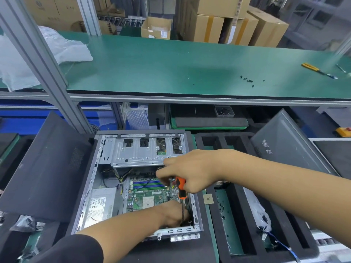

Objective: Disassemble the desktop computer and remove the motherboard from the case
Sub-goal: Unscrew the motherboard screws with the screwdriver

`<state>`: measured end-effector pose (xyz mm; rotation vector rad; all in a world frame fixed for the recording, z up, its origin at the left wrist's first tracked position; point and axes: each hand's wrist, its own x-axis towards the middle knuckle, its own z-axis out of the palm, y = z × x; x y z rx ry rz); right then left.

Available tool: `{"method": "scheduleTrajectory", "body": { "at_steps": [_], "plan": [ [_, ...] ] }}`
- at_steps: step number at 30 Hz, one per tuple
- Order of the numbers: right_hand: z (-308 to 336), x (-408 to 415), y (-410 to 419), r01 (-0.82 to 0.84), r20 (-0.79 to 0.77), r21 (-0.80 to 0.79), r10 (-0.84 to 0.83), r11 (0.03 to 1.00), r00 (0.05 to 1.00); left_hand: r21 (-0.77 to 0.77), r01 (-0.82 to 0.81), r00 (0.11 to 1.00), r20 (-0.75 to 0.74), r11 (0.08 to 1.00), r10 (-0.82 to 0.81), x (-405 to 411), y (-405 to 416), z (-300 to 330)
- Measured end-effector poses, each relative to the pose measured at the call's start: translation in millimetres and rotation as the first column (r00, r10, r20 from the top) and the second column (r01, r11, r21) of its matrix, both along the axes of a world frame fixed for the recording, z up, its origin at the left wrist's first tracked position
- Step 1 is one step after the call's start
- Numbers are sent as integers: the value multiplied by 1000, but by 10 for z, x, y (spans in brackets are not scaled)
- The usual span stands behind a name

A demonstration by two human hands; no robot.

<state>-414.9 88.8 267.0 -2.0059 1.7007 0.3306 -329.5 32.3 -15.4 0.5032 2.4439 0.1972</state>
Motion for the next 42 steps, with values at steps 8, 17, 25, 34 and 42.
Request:
{"method": "scheduleTrajectory", "body": {
  "at_steps": [8, 17, 25, 34, 42],
  "plan": [
    [-33, 11, -3, -67, -154, -105, 50, 992, 987, 4, -47, 999, -5, 999, 47, -3, 6, 1],
    [-38, 10, -10, -20, -120, -80, 10, 997, 993, -32, -8, 997, -73, 999, 5, -5, 4, -22],
    [31, -12, -6, 48, 45, -34, -46, 998, 998, -26, 9, 996, -83, 1000, -12, 20, 10, 10],
    [156, -103, -21, 114, 68, -92, -108, 989, 992, -47, 81, 987, -139, 996, -86, 35, -10, 72],
    [91, -114, 15, 116, 43, -74, -113, 991, 993, -31, 217, 961, -170, 976, -219, 24, -78, 141]
  ]
}}
